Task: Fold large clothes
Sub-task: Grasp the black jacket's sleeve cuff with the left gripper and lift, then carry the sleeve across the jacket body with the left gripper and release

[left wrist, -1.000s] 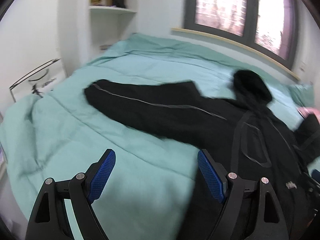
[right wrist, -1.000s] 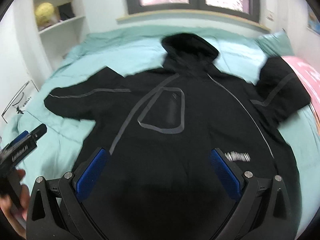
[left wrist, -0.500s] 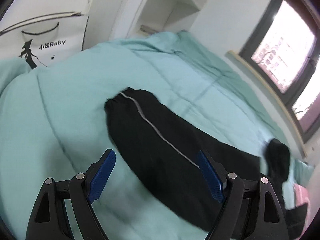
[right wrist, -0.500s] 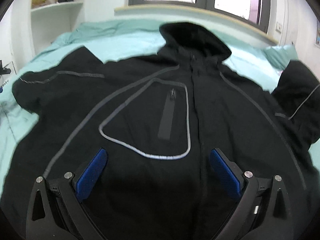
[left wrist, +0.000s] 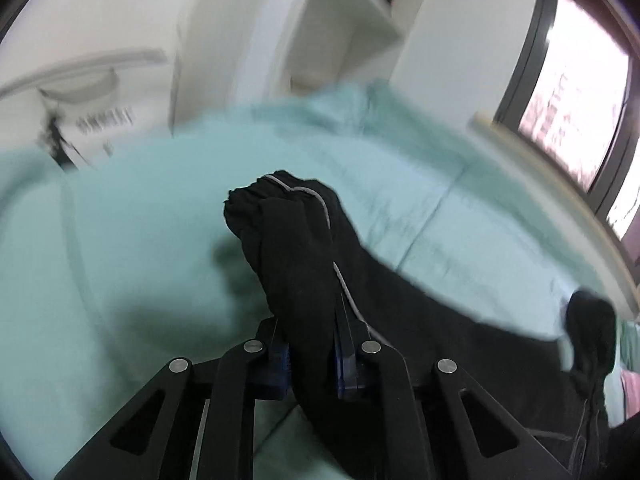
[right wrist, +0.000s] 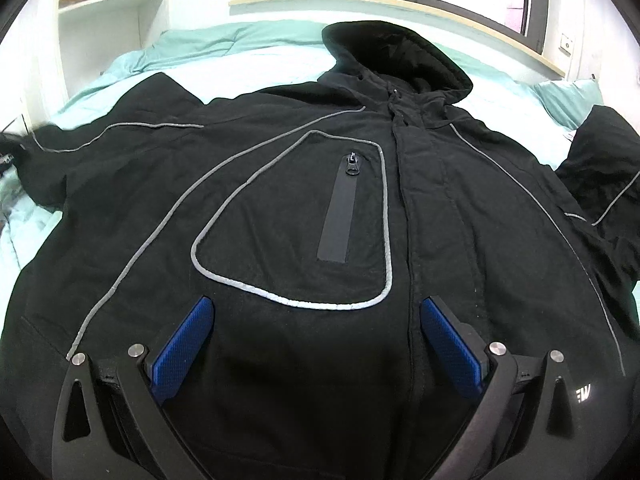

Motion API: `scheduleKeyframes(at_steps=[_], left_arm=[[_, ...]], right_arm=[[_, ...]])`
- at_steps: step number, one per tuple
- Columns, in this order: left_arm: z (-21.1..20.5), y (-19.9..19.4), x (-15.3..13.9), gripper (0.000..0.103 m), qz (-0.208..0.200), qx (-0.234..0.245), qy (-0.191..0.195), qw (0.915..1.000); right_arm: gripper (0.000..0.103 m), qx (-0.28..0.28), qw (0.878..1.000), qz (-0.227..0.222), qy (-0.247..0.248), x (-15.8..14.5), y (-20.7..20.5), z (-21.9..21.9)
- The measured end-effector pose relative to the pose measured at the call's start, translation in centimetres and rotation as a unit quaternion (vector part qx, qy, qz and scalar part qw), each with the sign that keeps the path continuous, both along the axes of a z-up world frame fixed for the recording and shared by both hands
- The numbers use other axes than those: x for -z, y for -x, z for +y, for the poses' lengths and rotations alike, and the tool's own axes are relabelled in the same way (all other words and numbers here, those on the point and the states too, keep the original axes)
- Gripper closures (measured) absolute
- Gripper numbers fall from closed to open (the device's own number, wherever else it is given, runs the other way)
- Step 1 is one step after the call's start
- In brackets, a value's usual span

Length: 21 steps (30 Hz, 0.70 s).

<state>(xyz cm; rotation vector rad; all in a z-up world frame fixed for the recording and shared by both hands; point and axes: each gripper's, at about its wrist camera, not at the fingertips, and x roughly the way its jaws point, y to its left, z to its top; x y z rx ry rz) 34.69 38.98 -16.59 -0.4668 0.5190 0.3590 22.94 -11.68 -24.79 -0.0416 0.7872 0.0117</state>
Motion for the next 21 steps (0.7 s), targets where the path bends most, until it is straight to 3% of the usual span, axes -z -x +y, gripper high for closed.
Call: scheduleKeyframes(at_steps=[2, 6, 9, 13, 18, 21], left_arm=[[0.0, 0.8, -1.1, 0.087, 0.008, -0.019, -0.007, 0.9998], [-0.2, -2.2, 1.3, 0.088, 0.119, 0.011, -0.021, 0.9926], [-5.1, 0.3, -0.7, 0.088, 0.065, 0.081, -0.104, 0.9891], [-13.4, 4.1, -5.9, 0.088, -0.015, 0.169, -0.168, 0.971], [-24.1, 7.4, -11.3, 0.088, -0.075, 0.282, -0.202, 0.9348], [-30.8, 8.2, -12.0, 0.088, -0.086, 0.35, -0.21, 0.9088]], right_arm=[[0.0, 0.0, 1.0, 0.001, 0.002, 0.0, -0.1, 0.0], [0.0, 0.0, 1.0, 0.003, 0.006, 0.0, 0.0, 0.1], [0.0, 0.0, 1.0, 0.005, 0.007, 0.0, 0.0, 0.1], [0.0, 0.0, 1.0, 0.007, 0.01, 0.0, -0.1, 0.2], [0.0, 0.044, 0.998, -0.049, 0.01, -2.6, 2.5, -0.9], [0.0, 0.057, 0.996, -0.067, -0.01, -5.5, 4.9, -2.8]])
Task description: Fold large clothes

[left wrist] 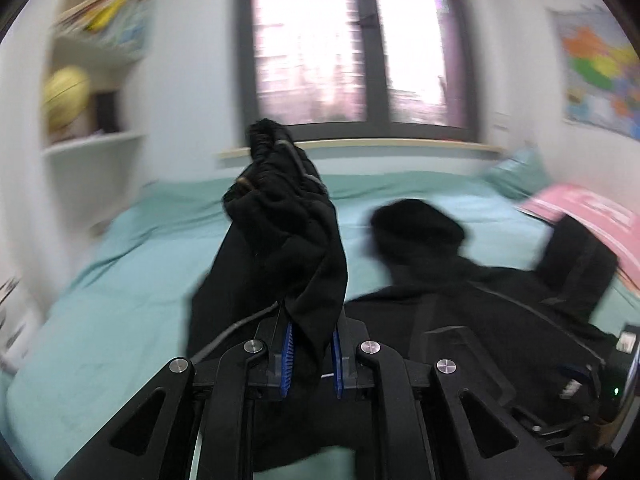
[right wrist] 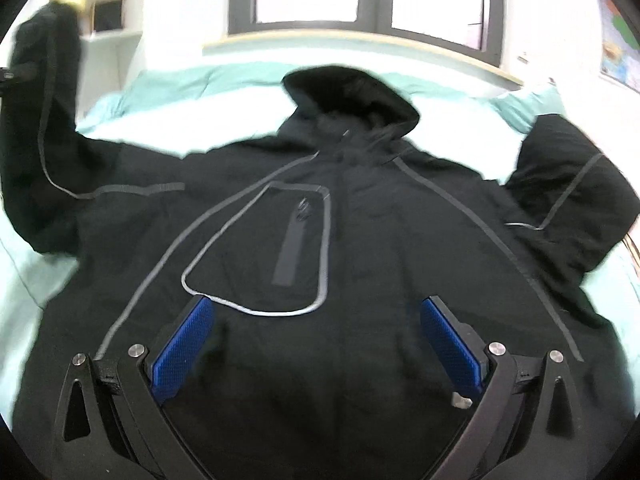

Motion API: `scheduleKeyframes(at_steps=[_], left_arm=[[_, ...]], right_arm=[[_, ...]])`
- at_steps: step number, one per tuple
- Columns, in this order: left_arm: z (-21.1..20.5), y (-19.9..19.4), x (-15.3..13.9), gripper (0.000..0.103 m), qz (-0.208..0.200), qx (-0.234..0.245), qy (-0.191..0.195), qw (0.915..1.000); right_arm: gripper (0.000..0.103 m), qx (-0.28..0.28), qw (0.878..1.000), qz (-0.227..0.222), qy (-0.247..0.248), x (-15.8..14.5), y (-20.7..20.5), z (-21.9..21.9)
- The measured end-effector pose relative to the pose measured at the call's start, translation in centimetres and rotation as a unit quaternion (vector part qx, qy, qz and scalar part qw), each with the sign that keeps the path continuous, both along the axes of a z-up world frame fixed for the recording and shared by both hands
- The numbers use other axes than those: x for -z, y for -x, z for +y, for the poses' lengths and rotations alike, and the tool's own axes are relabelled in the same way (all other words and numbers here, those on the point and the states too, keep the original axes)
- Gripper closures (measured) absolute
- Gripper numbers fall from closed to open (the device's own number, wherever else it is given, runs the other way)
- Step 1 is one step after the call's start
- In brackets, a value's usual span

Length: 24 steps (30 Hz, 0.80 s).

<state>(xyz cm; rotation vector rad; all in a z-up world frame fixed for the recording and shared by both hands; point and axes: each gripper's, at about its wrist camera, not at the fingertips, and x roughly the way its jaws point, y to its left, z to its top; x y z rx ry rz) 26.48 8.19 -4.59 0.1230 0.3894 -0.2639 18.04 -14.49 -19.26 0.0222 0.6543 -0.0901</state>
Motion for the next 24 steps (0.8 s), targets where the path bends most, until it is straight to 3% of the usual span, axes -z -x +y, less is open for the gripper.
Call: scheduleKeyframes(at_steps=[3, 5, 9, 11, 13, 14, 16, 18, 20, 22, 24], left_arm=[[-6.4, -0.1, 1.2, 0.088, 0.026, 0.065, -0.007, 0.9975], [-10.5, -1.4, 3.5, 0.088, 0.074, 0.102, -0.011, 0.992], [-16.1, -4.6, 9.6, 0.088, 0.178, 0.124, -0.013, 0.9761], [-18.0, -6.6, 13.4, 0.087, 0.241, 0.123, -0.014, 0.9626], [-18.6, -7.4, 15.5, 0.085, 0.276, 0.125, -0.011, 0.9529], [-18.7, -7.2, 16.0, 0.083, 0.276, 0.127, -0.008, 0.9528], [-18.3, -6.5, 15.3, 0.07, 0.264, 0.148, 0.015, 0.9531], [-17.3, -6.2, 14.0, 0.061, 0.275, 0.185, 0.064, 0.9413], [-16.1, -5.7, 12.5, 0.06, 0.286, 0.234, 0.13, 0.9202], [-14.8, -5.1, 10.7, 0.059, 0.278, 0.26, 0.172, 0.9085], [-14.0, -4.5, 9.4, 0.057, 0.263, 0.259, 0.189, 0.9099]], right_arm=[[0.0, 0.008, 1.0, -0.01, -0.002, -2.4, 1.9, -2.0], [0.0, 0.016, 1.0, -0.016, 0.003, -3.7, 2.9, -3.3], [0.0, 0.039, 0.999, 0.001, 0.009, -4.8, 4.4, -6.4], [0.0, 0.043, 0.999, 0.017, 0.007, -4.6, 4.9, -7.4], [0.0, 0.039, 0.999, 0.031, 0.001, -4.1, 4.9, -8.5], [0.0, 0.037, 0.999, 0.04, 0.0, -3.8, 4.8, -9.0], [0.0, 0.027, 0.998, 0.055, -0.004, -3.3, 4.6, -9.4], [0.0, 0.013, 0.998, 0.065, -0.014, -3.1, 3.9, -9.9], [0.0, 0.002, 0.996, 0.076, -0.036, -3.1, 3.0, -10.2], [0.0, -0.01, 0.995, 0.088, -0.055, -3.1, 1.9, -10.3], [0.0, -0.027, 0.992, 0.1, -0.076, -3.0, 0.3, -10.2]])
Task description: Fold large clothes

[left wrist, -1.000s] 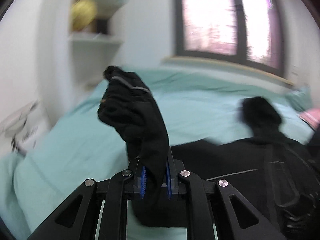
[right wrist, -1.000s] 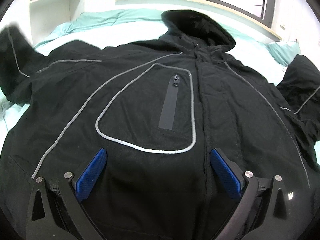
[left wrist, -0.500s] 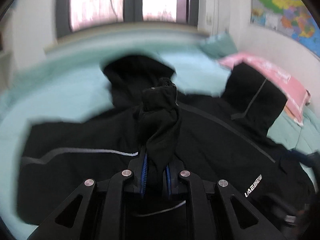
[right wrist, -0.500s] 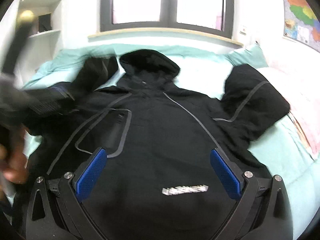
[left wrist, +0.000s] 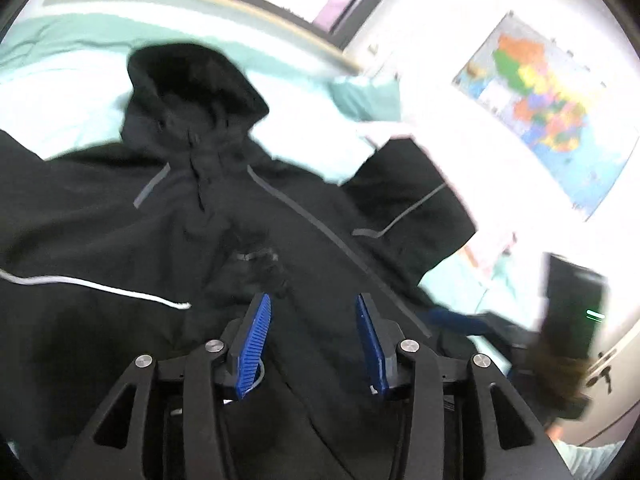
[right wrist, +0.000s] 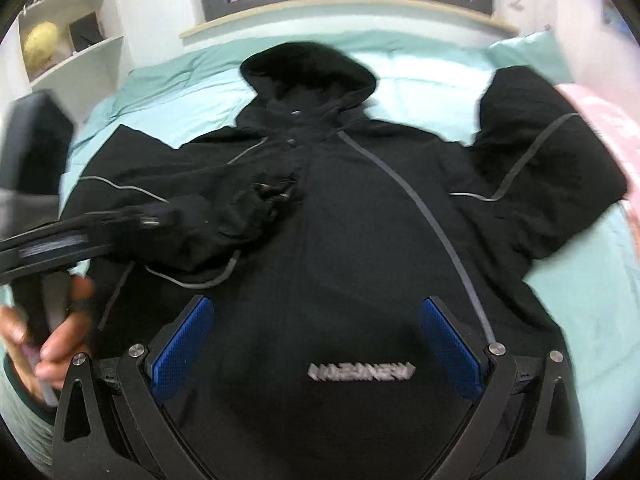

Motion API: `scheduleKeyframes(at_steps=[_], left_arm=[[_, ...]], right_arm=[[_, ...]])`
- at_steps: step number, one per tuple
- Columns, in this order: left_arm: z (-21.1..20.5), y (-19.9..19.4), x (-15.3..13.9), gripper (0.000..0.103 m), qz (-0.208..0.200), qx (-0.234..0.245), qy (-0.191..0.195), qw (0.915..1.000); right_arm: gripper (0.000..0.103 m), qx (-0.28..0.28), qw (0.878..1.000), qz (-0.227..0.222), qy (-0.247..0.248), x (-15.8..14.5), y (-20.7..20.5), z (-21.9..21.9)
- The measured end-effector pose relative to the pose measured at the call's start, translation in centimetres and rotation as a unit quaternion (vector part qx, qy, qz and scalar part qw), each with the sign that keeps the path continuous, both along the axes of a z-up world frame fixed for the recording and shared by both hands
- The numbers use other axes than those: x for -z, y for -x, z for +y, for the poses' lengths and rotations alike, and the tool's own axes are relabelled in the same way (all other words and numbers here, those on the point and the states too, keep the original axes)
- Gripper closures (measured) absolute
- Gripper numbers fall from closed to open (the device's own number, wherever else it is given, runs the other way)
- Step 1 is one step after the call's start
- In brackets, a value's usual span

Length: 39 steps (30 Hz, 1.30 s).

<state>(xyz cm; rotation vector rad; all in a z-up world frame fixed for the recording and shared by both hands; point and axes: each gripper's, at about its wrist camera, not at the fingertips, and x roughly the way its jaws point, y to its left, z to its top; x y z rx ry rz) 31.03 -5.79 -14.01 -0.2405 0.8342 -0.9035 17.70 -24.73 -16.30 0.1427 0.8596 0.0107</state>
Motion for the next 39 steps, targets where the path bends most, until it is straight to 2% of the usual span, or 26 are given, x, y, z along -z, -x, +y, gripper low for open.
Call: scheduleKeyframes(at_steps=[2, 5, 8, 9, 10, 11, 13, 15, 18, 21, 24, 26, 28, 29, 32, 33, 34, 35, 39], left_arm=[[1.8, 0.8, -1.3, 0.057, -0.017, -0.015, 0.007, 0.9997], [4.4, 1.5, -2.5, 0.057, -0.033, -0.054, -0.008, 0.998], [7.0, 1.0, -3.0, 0.057, -0.035, -0.104, -0.036, 0.9933], [7.8, 0.9, -3.2, 0.057, -0.042, -0.12, -0.051, 0.9906], [8.5, 0.9, -3.3, 0.057, -0.047, -0.139, -0.07, 0.9867], [9.1, 0.8, -3.2, 0.057, -0.049, -0.153, -0.086, 0.9832], [10.4, 1.0, -3.4, 0.057, -0.057, -0.183, -0.12, 0.9741], [10.9, 1.5, -3.9, 0.057, -0.085, -0.204, -0.139, 0.9654], [10.8, 2.3, -5.5, 0.057, -0.126, -0.219, -0.139, 0.9576], [9.7, 1.6, -5.9, 0.057, -0.122, -0.222, -0.124, 0.9595], [7.7, -0.5, -4.0, 0.057, -0.082, -0.21, -0.121, 0.9668], [5.5, -2.3, -1.0, 0.057, -0.042, -0.201, -0.152, 0.9669], [3.7, -3.5, 1.9, 0.057, -0.012, -0.189, -0.172, 0.9668], [2.9, -4.1, 3.7, 0.057, 0.005, -0.185, -0.186, 0.9649], [1.1, -4.6, 7.3, 0.057, 0.016, -0.18, -0.24, 0.954], [0.9, -4.5, 7.7, 0.057, 0.012, -0.178, -0.246, 0.9528], [0.9, -4.4, 7.5, 0.057, 0.008, -0.175, -0.249, 0.9525], [1.0, -4.3, 7.4, 0.057, 0.008, -0.171, -0.252, 0.9526], [1.0, -4.2, 7.2, 0.057, 0.002, -0.178, -0.252, 0.9513]], right_arm=[[0.0, -0.013, 0.999, 0.004, -0.035, 0.3, -2.0, 0.0], [0.002, -0.033, 0.994, 0.031, -0.099, 1.3, -6.3, 0.3], [0.014, -0.018, 0.986, 0.071, -0.148, 4.0, -11.0, 1.1], [0.03, -0.018, 0.982, 0.086, -0.168, 5.1, -12.1, 1.6], [0.058, -0.024, 0.978, 0.094, -0.182, 5.8, -12.8, 2.0], [0.064, -0.035, 0.974, 0.099, -0.2, 6.5, -13.5, 2.7], [0.073, -0.035, 0.98, 0.074, -0.181, 5.8, -13.3, 3.3], [0.073, -0.037, 0.987, 0.042, -0.148, 3.7, -12.2, 3.4], [0.073, -0.017, 0.996, -0.02, -0.081, -1.3, -10.0, 1.4], [0.073, 0.022, 0.997, -0.067, -0.002, -6.1, -7.5, -2.5], [0.073, 0.062, 0.994, -0.082, 0.037, -8.2, -5.9, -6.6], [0.073, 0.061, 0.996, -0.054, 0.031, -7.5, -6.1, -9.2], [0.073, 0.059, 0.997, -0.017, 0.042, -5.4, -6.7, -10.5], [0.073, 0.059, 0.997, -0.004, 0.055, -3.9, -7.3, -10.9], [0.073, 0.062, 0.994, 0.047, 0.078, 1.6, -9.0, -11.8], [0.072, 0.067, 0.993, 0.069, 0.068, 3.4, -9.5, -12.3], [0.065, 0.072, 0.992, 0.091, 0.05, 5.5, -9.9, -13.1], [0.063, 0.074, 0.992, 0.095, 0.041, 6.5, -9.8, -13.5], [0.057, 0.069, 0.992, 0.088, 0.054, 5.2, -8.3, -13.1]])
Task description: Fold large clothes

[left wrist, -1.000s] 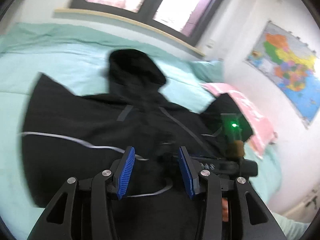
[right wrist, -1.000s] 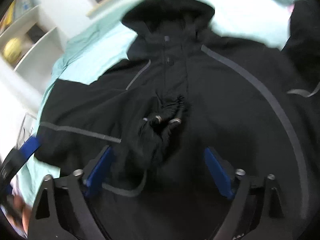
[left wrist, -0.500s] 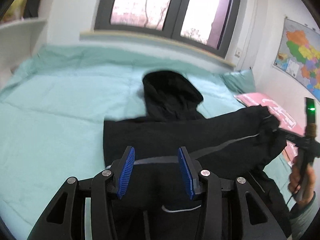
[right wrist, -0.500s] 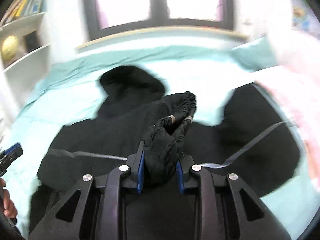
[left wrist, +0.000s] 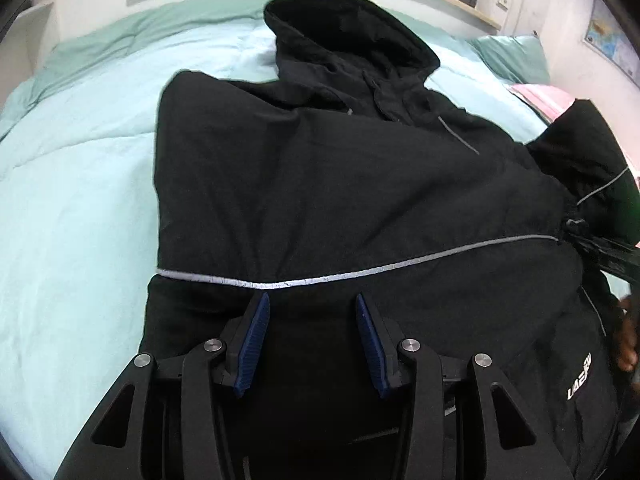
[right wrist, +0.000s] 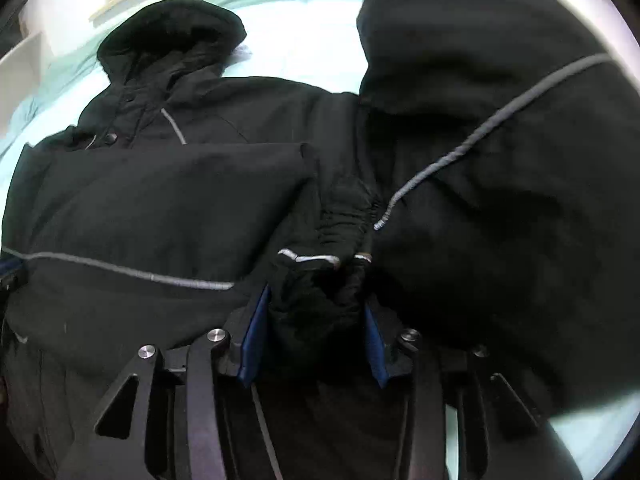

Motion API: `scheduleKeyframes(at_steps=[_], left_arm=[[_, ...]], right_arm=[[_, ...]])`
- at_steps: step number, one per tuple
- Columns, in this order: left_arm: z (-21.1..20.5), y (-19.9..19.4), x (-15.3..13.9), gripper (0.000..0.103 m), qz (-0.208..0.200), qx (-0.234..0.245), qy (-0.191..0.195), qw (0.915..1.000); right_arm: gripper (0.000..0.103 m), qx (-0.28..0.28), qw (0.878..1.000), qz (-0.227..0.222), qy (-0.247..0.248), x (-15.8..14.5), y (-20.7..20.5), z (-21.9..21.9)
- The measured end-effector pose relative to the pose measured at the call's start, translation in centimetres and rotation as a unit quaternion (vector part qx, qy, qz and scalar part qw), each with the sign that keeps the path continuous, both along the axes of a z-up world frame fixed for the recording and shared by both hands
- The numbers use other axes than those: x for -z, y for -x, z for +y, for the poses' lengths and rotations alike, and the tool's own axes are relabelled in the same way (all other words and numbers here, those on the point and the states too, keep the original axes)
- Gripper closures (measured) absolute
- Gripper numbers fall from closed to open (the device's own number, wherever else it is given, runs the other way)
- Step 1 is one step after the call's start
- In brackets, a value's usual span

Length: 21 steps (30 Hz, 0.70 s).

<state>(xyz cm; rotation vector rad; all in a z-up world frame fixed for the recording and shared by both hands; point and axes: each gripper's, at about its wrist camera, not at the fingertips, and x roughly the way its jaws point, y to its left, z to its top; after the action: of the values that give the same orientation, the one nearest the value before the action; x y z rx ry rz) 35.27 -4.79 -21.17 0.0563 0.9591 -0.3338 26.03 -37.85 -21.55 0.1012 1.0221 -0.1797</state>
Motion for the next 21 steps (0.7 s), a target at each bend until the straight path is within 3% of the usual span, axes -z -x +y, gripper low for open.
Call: scheduleKeyframes(at_steps=[2, 4, 7, 10, 12, 13, 14, 15, 19, 21], left_arm=[[0.2, 1.0, -1.2, 0.057, -0.012, -0.005, 0.013, 0.9998], [-0.6, 2.1, -2.8, 0.057, -0.021, 0.016, 0.049, 0.9984], [-4.3, 3.4, -4.3, 0.057, -0.047, 0.034, 0.025, 0.998], [-7.1, 3.7, -3.1, 0.057, -0.046, 0.047, -0.018, 0.9977], [-7.4, 2.7, 0.0, 0.056, 0.002, 0.036, -0.045, 0.9983], [-7.1, 2.1, 1.5, 0.056, 0.015, 0.031, -0.038, 0.9987], [-6.8, 2.0, 2.0, 0.055, 0.01, 0.031, -0.028, 0.9991], [-6.4, 2.0, 1.9, 0.055, 0.007, 0.03, -0.021, 0.9993], [-6.3, 2.5, 0.4, 0.055, 0.003, 0.022, -0.022, 0.9995], [-7.0, 3.1, -1.0, 0.055, 0.003, 0.032, 0.008, 0.9994]], right_arm=[[0.052, -0.006, 1.0, -0.016, 0.019, -2.1, 1.4, 0.9], [0.038, -0.03, 0.997, -0.063, 0.033, -4.9, 3.5, 1.9], [0.031, -0.055, 0.993, -0.098, 0.031, -7.5, 4.1, 4.6], [0.032, -0.081, 0.994, -0.071, 0.035, -5.5, 2.5, 7.2], [0.033, -0.076, 0.996, -0.012, 0.047, -0.9, 0.6, 7.8], [0.032, -0.071, 0.996, 0.013, 0.043, 1.5, -0.2, 7.8], [0.032, -0.068, 0.997, 0.007, 0.036, 2.6, 0.0, 7.6], [0.032, -0.067, 0.997, -0.012, 0.039, 2.6, 0.4, 7.7], [0.032, -0.077, 0.996, -0.013, 0.04, -0.1, 1.9, 8.2], [0.032, -0.095, 0.995, -0.036, 0.022, -2.4, 3.9, 7.5]])
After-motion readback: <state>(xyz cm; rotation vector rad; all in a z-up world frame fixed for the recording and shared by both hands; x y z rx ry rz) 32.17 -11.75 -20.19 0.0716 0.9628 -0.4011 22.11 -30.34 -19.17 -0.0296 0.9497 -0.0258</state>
